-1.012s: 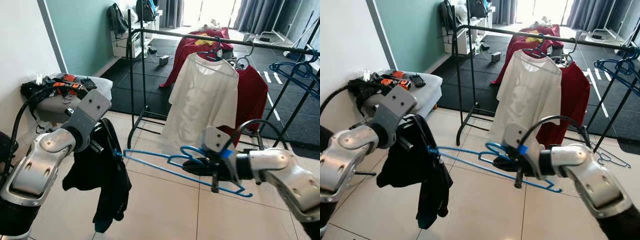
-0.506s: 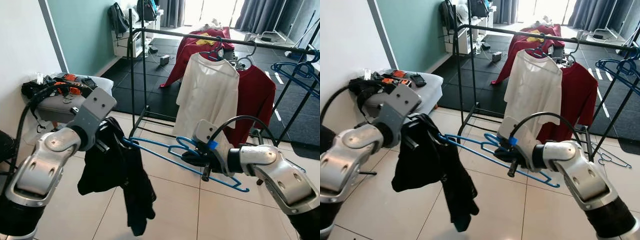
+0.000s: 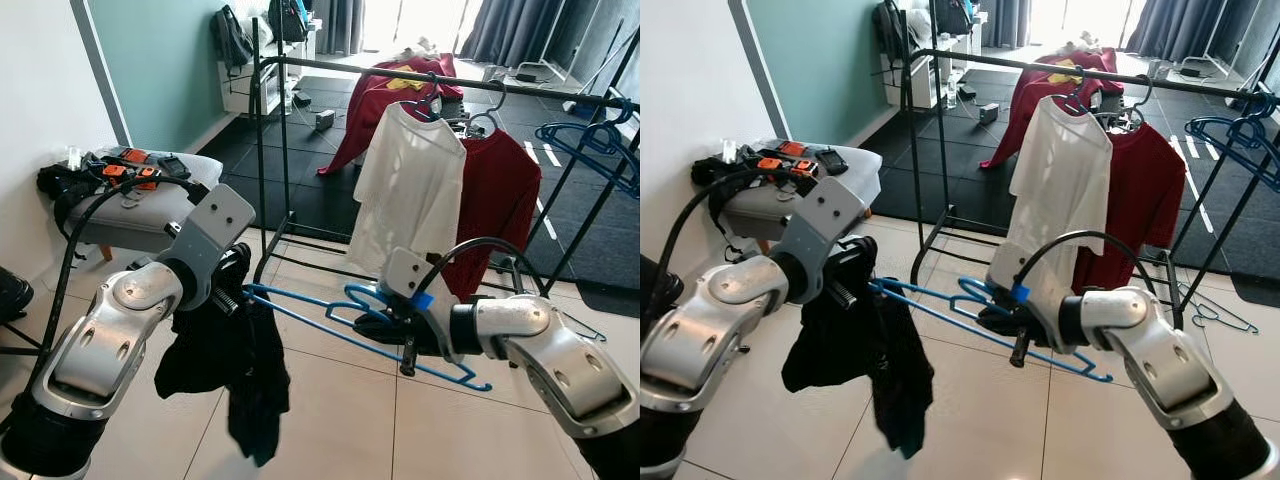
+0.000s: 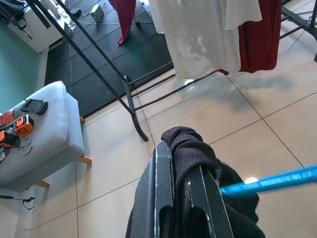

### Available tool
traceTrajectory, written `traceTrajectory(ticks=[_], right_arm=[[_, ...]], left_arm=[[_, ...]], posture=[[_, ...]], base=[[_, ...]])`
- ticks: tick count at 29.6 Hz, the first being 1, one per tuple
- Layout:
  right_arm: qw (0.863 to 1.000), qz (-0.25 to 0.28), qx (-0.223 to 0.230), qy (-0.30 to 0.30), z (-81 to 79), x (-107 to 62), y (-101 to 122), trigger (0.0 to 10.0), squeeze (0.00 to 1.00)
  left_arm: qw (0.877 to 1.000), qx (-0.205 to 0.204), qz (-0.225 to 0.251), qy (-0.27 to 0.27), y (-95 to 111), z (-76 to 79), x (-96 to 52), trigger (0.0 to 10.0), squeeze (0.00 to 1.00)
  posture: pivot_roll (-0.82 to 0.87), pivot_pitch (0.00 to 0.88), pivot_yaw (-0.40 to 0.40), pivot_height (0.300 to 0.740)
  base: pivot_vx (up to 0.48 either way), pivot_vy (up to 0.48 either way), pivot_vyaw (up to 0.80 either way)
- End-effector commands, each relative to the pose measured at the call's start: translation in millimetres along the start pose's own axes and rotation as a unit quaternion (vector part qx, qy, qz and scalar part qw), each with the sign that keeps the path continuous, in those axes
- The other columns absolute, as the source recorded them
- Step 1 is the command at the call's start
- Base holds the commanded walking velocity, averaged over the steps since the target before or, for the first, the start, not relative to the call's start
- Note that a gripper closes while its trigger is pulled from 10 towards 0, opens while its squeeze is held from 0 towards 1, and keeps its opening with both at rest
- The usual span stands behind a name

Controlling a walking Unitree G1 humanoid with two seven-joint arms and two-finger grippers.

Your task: Hang hanger

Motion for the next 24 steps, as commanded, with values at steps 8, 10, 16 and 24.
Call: traceTrajectory(ticks=[8, 10, 16, 24], right_arm=[[1.0, 0.004, -0.01, 0.02, -8.1, 0.0, 0.7, 10.0, 0.0], [1.0, 0.003, -0.01, 0.02, -8.2, -0.7, 0.2, 10.0, 0.0], [1.0, 0.0, -0.008, 0.009, -4.5, -5.6, -2.4, 10.0, 0.0], [1.0, 0.017, -0.016, 0.006, -0.4, -22.1, 0.8, 10.0, 0.0]], left_arm=[[1.0, 0.009, 0.013, 0.003, 8.8, -0.8, -0.7, 10.0, 0.0], [1.0, 0.011, 0.012, 0.004, 8.7, -1.1, -0.9, 10.0, 0.0], [1.0, 0.015, 0.01, 0.01, 8.6, -5.5, -2.0, 10.0, 0.0], [0.999, 0.03, -0.004, 0.024, 3.0, -12.6, -3.4, 10.0, 0.0]], posture=[[-0.05, 0.0, 0.011, 0.74], [-0.05, 0.0, 0.011, 0.74], [-0.05, 0.0, 0.016, 0.74], [-0.05, 0.0, 0.018, 0.74]], base=[[0.0, 0.0, 0.0], [0.0, 0.0, 0.0], [0.0, 0.0, 0.0], [0.0, 0.0, 0.0]])
Point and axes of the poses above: a point about 5 cm out from each wrist's last joint towards the gripper, its own x axis pointing out of the wrist towards the gripper, its own y axis along the axis of the wrist's last joint, z = x × y, the point moved 1 cm from there along x, pointing out of the wrist towards the gripper, and after that the axes turned 15 degrees about -x, right-handed, at the moved point
